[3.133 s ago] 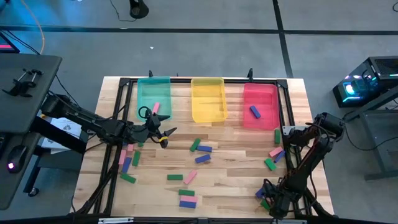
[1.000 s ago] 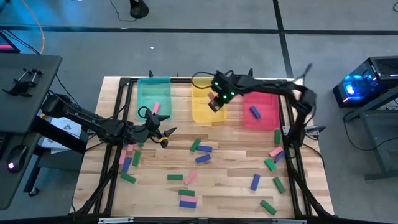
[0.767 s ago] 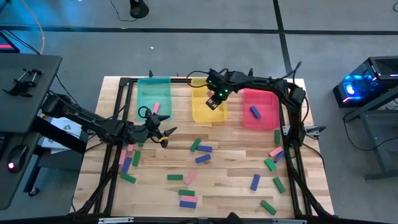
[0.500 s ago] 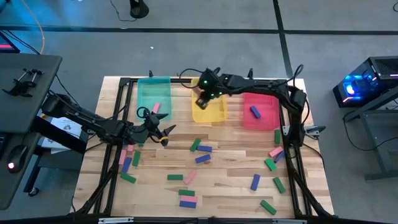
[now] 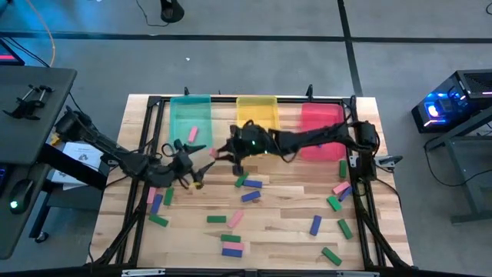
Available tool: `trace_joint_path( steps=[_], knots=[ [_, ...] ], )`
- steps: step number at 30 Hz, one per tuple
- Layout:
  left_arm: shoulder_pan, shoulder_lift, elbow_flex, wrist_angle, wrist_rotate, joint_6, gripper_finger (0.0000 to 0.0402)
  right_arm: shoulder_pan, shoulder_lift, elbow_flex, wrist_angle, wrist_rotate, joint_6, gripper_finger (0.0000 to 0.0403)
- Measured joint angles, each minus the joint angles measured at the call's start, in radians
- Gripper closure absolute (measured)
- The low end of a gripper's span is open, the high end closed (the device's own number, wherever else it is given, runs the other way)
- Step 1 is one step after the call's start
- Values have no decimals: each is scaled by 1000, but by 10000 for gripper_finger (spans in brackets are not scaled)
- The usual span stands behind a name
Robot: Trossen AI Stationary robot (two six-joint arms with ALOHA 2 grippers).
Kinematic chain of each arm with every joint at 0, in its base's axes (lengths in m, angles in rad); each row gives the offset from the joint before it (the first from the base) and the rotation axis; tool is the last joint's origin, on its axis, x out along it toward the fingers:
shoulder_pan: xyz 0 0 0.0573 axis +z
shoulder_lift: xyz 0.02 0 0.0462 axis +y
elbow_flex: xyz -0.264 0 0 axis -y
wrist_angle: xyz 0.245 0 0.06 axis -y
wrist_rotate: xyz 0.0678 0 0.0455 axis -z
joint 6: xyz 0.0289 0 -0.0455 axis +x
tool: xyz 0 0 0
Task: Sort blocks
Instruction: Put the pink wooden block into the blue bin
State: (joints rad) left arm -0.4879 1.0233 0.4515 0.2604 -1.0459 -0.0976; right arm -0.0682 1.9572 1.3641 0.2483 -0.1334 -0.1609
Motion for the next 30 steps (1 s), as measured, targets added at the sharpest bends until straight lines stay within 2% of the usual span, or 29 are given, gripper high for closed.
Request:
trace_joint_path(
  steps=[4,7,12,16,21,28,30],
  knots=[
    [-63,21,0,119,1,134,99,40,0,-51,117,0,22,344],
    [-72,55,1,207,66,205,99,57,-1,-63,159,0,25,344],
    [-54,134,0,330,133,242,101,78,-2,-64,167,-15,22,344],
    [-49,172,0,399,178,246,119,95,-2,-64,160,-18,11,344],
    [-71,170,0,399,195,207,182,118,-2,-64,149,-18,-4,342],
    [-110,156,0,394,203,202,317,149,-3,-64,132,-33,-10,334],
    [-115,156,0,386,206,199,326,154,-3,-64,119,-38,-6,326]
  ],
)
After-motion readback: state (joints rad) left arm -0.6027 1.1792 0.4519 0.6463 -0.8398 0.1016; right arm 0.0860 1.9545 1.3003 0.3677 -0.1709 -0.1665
